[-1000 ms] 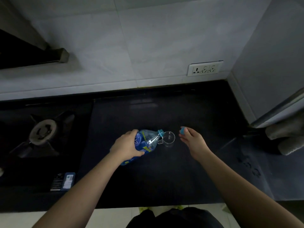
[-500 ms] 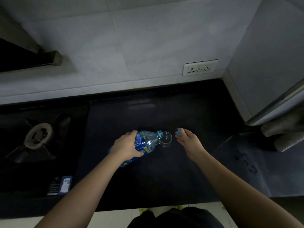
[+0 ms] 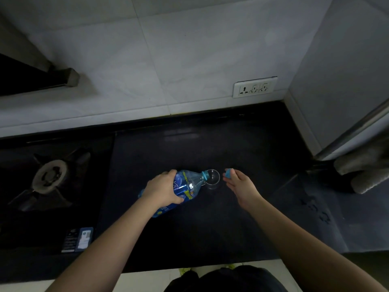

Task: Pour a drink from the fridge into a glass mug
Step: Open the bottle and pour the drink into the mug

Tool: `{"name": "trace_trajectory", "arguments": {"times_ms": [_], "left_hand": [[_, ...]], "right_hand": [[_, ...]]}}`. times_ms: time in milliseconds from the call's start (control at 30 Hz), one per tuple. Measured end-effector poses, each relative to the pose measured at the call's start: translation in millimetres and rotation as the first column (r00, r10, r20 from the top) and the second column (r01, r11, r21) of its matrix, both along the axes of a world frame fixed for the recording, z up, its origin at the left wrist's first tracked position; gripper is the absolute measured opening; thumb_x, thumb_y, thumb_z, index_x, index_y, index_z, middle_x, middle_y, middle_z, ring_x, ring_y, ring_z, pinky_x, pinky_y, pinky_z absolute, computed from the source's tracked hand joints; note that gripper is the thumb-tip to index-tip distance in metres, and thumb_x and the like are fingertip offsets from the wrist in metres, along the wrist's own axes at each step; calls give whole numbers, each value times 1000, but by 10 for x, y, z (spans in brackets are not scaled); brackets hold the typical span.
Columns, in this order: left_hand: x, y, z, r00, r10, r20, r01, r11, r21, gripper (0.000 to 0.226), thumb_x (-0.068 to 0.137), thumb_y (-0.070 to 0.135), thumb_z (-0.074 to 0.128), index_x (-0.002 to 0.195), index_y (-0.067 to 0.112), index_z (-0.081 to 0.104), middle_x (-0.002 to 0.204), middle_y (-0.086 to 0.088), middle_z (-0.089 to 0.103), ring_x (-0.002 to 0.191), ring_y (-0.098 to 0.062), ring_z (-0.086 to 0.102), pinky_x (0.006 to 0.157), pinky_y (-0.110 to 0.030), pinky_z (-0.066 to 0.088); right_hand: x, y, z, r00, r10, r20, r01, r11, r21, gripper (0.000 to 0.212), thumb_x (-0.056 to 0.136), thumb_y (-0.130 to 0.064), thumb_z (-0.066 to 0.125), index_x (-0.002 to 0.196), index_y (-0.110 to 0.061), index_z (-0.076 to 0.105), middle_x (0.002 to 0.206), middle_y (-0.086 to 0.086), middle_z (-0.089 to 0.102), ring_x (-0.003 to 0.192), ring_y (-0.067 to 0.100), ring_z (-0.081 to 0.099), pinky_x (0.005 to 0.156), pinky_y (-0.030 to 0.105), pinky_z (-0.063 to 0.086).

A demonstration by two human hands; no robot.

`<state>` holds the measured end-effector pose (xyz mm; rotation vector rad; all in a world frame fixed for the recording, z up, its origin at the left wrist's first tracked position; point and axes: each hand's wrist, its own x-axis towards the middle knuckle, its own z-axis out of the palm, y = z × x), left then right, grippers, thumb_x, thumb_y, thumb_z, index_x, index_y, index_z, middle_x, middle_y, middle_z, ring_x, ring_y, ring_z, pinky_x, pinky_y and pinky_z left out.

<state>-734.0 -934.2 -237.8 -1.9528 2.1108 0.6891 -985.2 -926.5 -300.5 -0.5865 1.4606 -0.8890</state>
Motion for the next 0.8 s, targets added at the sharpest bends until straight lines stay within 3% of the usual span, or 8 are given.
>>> {"name": "trace_trajectory", "arguments": {"times_ms": [267,600,800], "left_hand": [[-12,-20,28,1000,-15,11,15,1000,6,93,63,52,83,140,22,40,127,1,56,113,-20,55,94,-42,50],[-20,-62,47,999,-34,35,33,999,17,97,62,53,83,142,21,38,130,0,55,114,-20,55,94,-40,50],[-9,-89,49,998,-45,51,44,999,30,99,63,53,83,144,21,36,132,-1,55,116,-21,54,95,-41,50]], "right_hand": [[9,2,79,1000,-7,-6,7,1000,14,36,102,-32,44,130,-13,56,124,3,61,115,16,59,107,38,44],[8,-3,69,1000,-15,4,15,1000,22,25,102,-34,43,115,-21,59,120,1,63,111,14,60,105,37,46],[8,-3,37,1000,-12,-5,12,999,42,34,102,-36,44,126,-16,58,122,2,62,112,14,60,106,38,45]]}}
